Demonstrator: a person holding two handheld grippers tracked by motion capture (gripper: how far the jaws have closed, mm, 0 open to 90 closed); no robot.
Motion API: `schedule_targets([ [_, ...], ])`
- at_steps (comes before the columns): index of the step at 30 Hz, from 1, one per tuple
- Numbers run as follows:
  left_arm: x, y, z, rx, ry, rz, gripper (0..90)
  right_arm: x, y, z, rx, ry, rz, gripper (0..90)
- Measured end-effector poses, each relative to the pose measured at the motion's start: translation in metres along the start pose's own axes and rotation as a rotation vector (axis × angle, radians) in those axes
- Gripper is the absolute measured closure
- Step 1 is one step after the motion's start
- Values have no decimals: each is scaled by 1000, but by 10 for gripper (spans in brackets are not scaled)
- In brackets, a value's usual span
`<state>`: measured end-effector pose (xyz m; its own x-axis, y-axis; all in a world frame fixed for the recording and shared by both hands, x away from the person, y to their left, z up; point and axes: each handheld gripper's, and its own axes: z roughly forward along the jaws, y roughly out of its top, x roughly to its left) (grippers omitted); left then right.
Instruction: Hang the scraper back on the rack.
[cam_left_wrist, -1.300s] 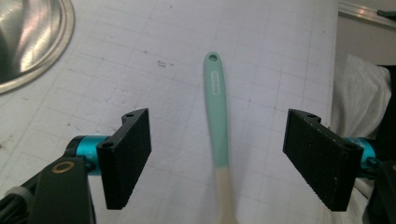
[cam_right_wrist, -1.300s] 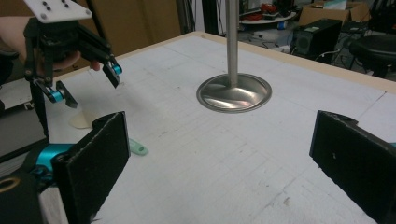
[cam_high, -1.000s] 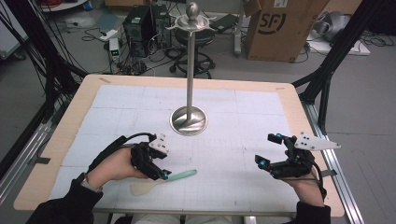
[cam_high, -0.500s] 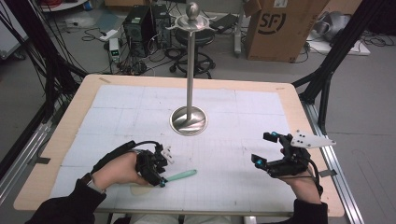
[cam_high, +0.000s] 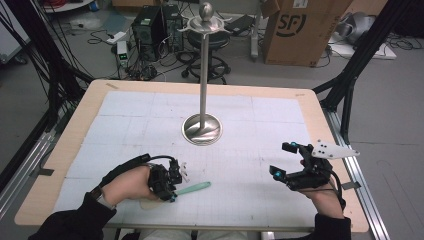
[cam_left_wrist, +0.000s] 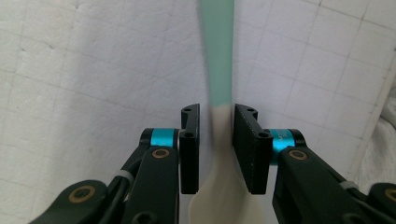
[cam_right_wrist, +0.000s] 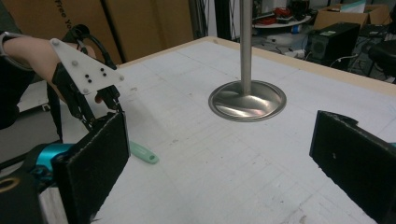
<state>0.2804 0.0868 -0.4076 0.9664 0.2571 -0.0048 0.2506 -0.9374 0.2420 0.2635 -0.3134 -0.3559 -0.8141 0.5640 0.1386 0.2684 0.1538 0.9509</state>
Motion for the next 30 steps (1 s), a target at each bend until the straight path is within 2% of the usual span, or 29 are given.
schedule_targets([
  [3, -5, 4, 0, 29, 16, 16, 774, 0, 0, 0, 1, 0, 3, 38],
  [8, -7, 10, 2, 74, 31, 1, 792, 1, 0, 1, 3, 2, -1, 38],
  [12, -7, 9, 1, 67, 27, -1, 800, 1, -1, 1, 6, 5, 3, 38],
  [15, -6, 6, 1, 43, 22, -3, 803, 1, -1, 2, 6, 5, 0, 37],
  [18, -3, 1, -1, 3, 7, -26, 804, 1, -1, 2, 5, 5, -1, 38],
  [21, 3, -5, -7, -53, 16, -60, 804, 1, -1, 2, 4, 5, 2, 38],
  [24, 7, -10, -18, -143, 37, -87, 803, 0, -1, 2, 5, 3, 1, 38],
  [26, 11, -15, -26, -220, 60, -124, 804, 0, -1, 3, 7, 5, 5, 37],
  [30, 15, -24, -37, -314, 88, -161, 804, 1, -1, 4, 6, 5, 3, 38],
])
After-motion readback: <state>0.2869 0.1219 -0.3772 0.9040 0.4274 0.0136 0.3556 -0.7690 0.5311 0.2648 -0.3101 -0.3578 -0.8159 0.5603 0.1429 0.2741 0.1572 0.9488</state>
